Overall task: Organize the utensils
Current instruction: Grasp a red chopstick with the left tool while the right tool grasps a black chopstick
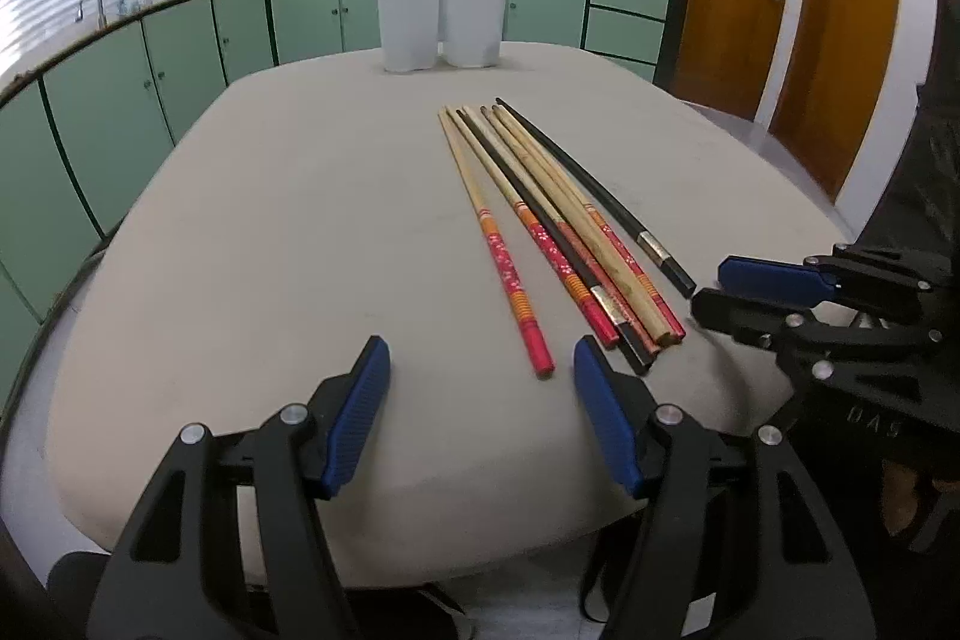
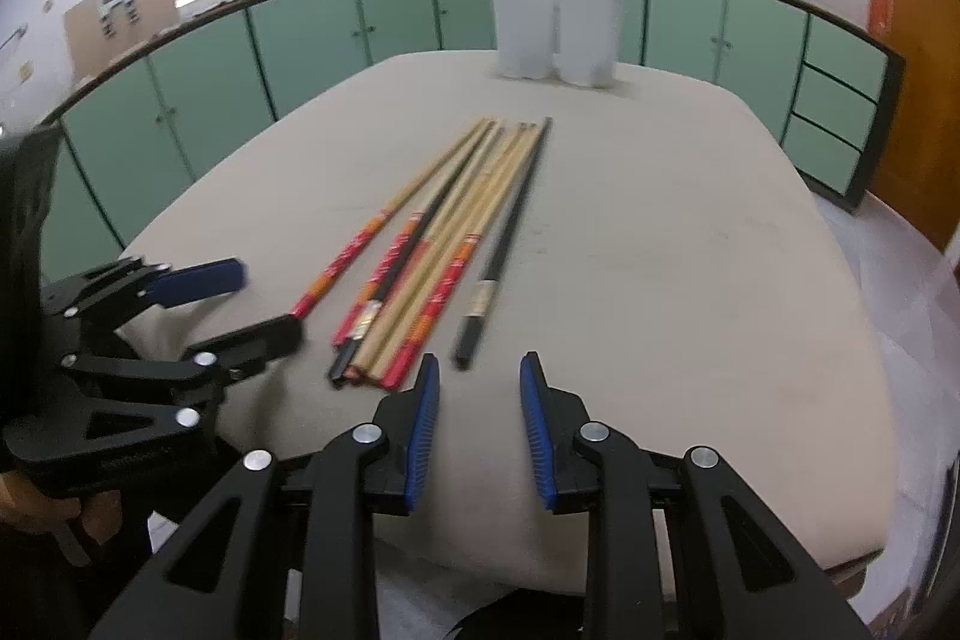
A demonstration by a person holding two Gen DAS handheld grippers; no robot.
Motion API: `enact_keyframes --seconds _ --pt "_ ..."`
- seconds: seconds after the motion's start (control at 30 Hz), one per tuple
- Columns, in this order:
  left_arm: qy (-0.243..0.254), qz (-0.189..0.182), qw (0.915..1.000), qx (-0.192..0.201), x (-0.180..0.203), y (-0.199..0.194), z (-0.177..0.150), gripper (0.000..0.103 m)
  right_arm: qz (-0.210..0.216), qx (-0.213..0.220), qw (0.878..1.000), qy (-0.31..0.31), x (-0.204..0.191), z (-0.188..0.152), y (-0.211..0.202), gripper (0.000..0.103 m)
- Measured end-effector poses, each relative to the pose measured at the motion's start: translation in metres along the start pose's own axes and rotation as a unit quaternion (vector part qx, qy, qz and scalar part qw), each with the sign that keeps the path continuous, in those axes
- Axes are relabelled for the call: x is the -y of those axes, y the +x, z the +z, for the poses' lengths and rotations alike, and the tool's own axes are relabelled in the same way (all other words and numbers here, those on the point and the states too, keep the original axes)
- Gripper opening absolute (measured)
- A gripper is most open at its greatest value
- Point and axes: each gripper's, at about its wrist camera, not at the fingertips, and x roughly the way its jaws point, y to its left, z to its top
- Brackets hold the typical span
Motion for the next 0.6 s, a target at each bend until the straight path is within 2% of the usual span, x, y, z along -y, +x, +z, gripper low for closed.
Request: enact_keyframes --seconds 0.1,0.17,0.23,0.27,0.3,0.33,0.47,0.6 --pt "-0.002 0.007 1.0 0.001 0.002 0.007 0.003 0.063 0.0 0.003 1.0 0.003 0.001 0.003 0.005 0.027" --pt "-0.008 0.009 0.9999 0.003 0.001 0.01 0.006 0.059 -0.003 0.005 1.0 0.006 0.003 0.006 0.008 0.027" --pt "-0.008 0.006 0.9999 0.008 0.002 0.012 0.007 0.042 -0.005 0.007 1.0 0.012 0.006 0.008 0.012 0.021" --pt "-0.003 0.004 0.9999 0.012 0.003 0.013 0.008 0.029 -0.01 0.01 1.0 0.014 0.007 0.009 0.013 0.018" --pt "0.0 0.001 0.9999 0.016 0.004 0.013 0.009 0.013 -0.017 0.012 1.0 0.014 0.008 0.01 0.014 0.008" --pt "0.0 0.0 0.9998 0.018 0.004 0.014 0.01 0.008 -0.027 0.015 0.999 0.019 0.011 0.01 0.014 0.008" --pt "-0.016 -0.003 0.9995 0.027 -0.001 0.015 0.011 0.006 -0.031 0.02 0.999 0.038 0.016 0.009 0.013 0.007" --pt "-0.04 0.029 0.9981 0.038 -0.011 0.01 0.011 0.005 -0.041 0.024 0.999 0.022 0.006 0.006 0.013 0.009"
